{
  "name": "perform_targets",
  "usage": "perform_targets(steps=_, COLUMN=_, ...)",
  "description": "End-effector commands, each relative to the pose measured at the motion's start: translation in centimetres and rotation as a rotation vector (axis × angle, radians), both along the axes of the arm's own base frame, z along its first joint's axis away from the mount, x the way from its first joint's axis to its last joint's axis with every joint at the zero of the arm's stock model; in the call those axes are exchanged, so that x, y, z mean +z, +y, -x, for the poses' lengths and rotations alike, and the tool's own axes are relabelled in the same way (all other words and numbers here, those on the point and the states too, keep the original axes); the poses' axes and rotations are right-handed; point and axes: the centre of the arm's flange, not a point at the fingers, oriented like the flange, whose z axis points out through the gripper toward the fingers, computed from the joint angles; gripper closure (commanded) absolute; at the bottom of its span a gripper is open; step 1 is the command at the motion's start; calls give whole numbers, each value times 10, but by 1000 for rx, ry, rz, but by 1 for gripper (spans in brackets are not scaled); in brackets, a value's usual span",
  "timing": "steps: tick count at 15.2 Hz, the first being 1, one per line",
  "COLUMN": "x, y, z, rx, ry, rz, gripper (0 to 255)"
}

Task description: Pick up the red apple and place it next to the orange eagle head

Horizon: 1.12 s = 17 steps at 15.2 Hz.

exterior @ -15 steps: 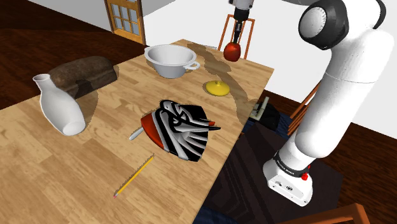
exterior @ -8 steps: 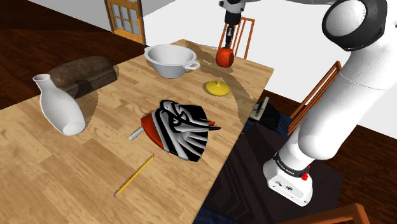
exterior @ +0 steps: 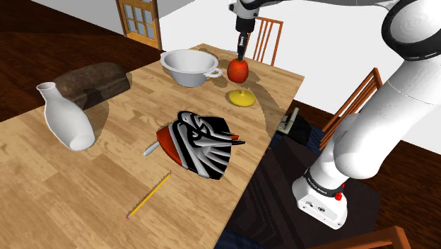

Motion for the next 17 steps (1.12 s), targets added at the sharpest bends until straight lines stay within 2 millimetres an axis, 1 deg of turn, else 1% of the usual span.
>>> perform_targets(steps=1, x=-2, y=27, z=5, rx=-1, ry=0, rz=0, gripper=255)
perform_targets(steps=17, x=-15, y=237, z=29, rx=-1, ry=0, rz=0, gripper=255)
